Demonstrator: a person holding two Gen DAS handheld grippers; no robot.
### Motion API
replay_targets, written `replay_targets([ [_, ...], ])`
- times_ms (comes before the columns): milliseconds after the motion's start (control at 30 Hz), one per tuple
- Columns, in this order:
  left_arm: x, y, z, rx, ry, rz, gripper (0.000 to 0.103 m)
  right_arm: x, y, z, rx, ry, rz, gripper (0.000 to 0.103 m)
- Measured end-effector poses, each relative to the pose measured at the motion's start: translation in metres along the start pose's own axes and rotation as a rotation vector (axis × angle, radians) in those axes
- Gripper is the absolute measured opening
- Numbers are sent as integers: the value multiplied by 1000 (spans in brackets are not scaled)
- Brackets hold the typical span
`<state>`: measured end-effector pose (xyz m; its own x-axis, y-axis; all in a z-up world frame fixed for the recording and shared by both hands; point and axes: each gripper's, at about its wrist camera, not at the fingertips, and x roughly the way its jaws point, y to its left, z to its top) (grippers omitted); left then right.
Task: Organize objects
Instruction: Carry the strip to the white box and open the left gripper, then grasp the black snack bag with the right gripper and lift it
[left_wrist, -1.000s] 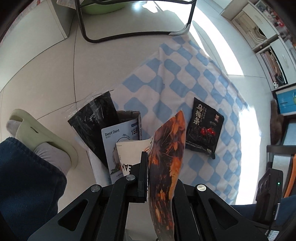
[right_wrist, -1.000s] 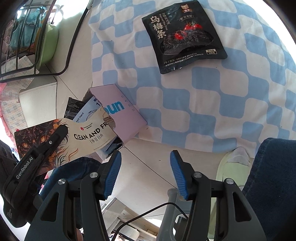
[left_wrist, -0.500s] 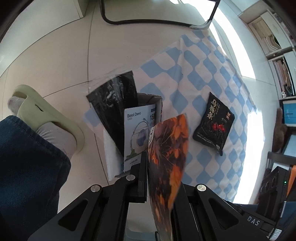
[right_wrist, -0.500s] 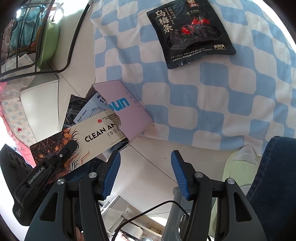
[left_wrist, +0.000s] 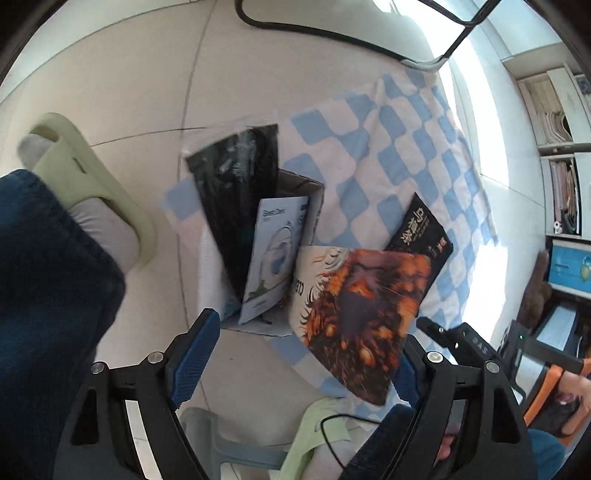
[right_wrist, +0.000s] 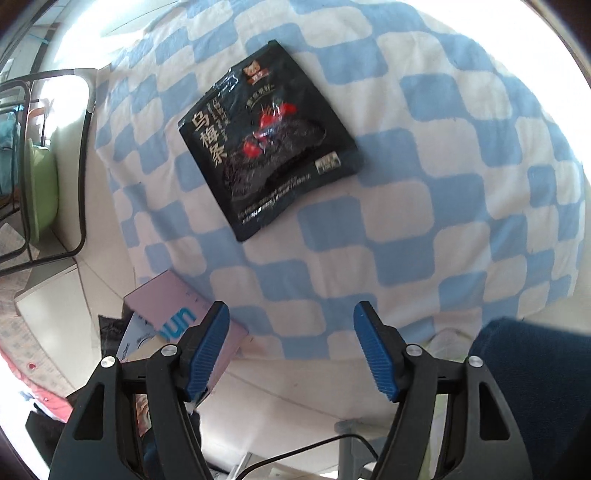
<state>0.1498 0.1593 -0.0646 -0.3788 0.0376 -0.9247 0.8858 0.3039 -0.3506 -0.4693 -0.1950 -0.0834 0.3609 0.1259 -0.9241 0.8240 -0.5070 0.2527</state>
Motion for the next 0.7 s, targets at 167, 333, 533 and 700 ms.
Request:
replay_targets([
  [167, -43, 1, 2, 29, -43, -76, 83, 22, -10, 53, 103, 0, 93, 70],
  [333, -44, 3, 0, 55, -59, -20, 83, 10, 3, 109, -93, -90, -43, 70],
  [533, -28, 33, 9, -37, -4, -99, 83, 27, 24, 156, -182, -54, -81, 73],
  [700, -21, 47, 23, -82, 20, -100, 83, 39, 27, 175, -226, -61, -78, 77],
])
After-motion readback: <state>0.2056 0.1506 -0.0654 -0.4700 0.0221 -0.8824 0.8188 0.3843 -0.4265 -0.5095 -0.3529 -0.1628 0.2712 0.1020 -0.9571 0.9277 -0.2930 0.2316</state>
